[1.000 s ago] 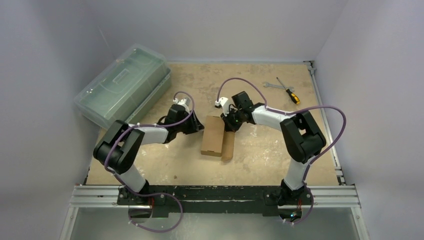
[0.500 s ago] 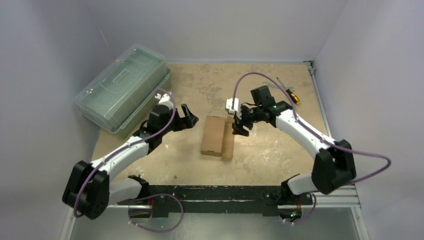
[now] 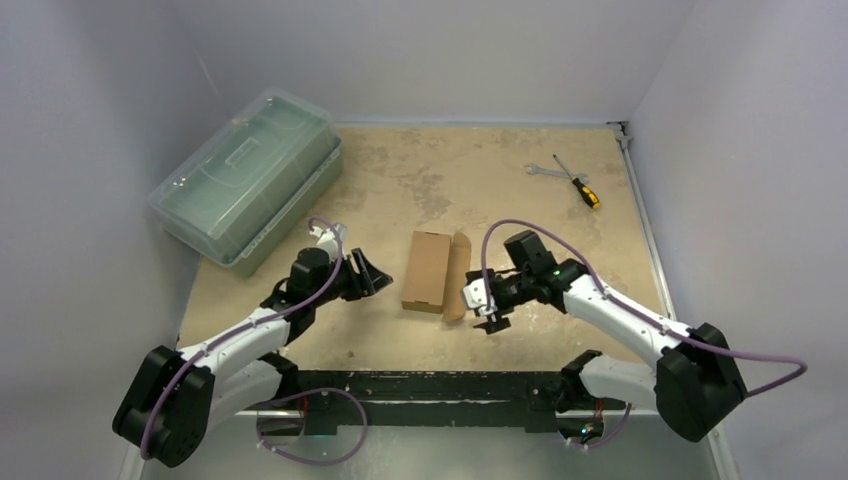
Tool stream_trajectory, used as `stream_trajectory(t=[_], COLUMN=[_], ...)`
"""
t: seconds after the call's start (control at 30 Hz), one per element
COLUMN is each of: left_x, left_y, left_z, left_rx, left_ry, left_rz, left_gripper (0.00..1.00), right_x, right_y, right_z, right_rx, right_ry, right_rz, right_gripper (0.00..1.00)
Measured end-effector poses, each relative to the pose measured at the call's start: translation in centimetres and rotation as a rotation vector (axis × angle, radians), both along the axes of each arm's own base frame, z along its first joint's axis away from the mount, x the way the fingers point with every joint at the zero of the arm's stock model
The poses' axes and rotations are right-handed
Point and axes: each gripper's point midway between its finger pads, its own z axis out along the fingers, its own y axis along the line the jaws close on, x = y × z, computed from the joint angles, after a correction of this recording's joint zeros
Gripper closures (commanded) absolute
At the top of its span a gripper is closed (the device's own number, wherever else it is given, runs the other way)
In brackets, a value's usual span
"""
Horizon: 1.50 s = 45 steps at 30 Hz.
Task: Fold the paper box
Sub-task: Close the paper box at the center of the board.
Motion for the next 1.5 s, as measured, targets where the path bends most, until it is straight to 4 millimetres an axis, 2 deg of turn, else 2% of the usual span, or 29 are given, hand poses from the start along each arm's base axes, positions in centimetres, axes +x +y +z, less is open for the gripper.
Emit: stream_trajectory(t=[0.13, 0.27, 0.47, 0.63, 0.9, 1.27, 1.5], left_x=[-1.3, -1.7, -1.5, -1.3, -1.3, -1.3, -1.7], left_y=[-0.2, -1.0, -1.5, -1.6, -2.3, -3.3, -4.0], left_z=[-2.5, -3.0, -4.3, -5.2, -6.1, -5.3, -5.7], left_rx=[0.005, 0.009, 0.037, 0.055, 0.065, 0.031, 0.021], left_ry=[0.072, 0.081, 0.094, 0.100, 0.103, 0.081, 0.096], left_rz=[0.001, -0.010, -0.008, 0.001, -0.011, -0.019, -0.032], left_gripper=[0.57, 0.61, 0.66, 0.68, 0.70, 0.77, 0.78], right_x=[-0.3, -0.5, -0.1, 0.1, 0.0, 0.8, 2.1], right_y=[1.1, 2.4, 3.0, 3.4, 3.5, 3.2, 2.1], right_z=[-2.1, -3.5, -5.2, -5.5, -6.0, -6.1, -6.2], right_rx=[-0.073, -0.125, -0.192, -0.215, -0.236, -0.253, -0.271], right_ry=[-0.064, -0.105, -0.140, -0.180, -0.185, -0.177, -0.171], right_rz=[0.060, 0.100, 0.098, 0.103, 0.102, 0.044, -0.023], right_gripper=[0.37, 0.43, 0.51, 0.60, 0.67, 0.78, 0.81])
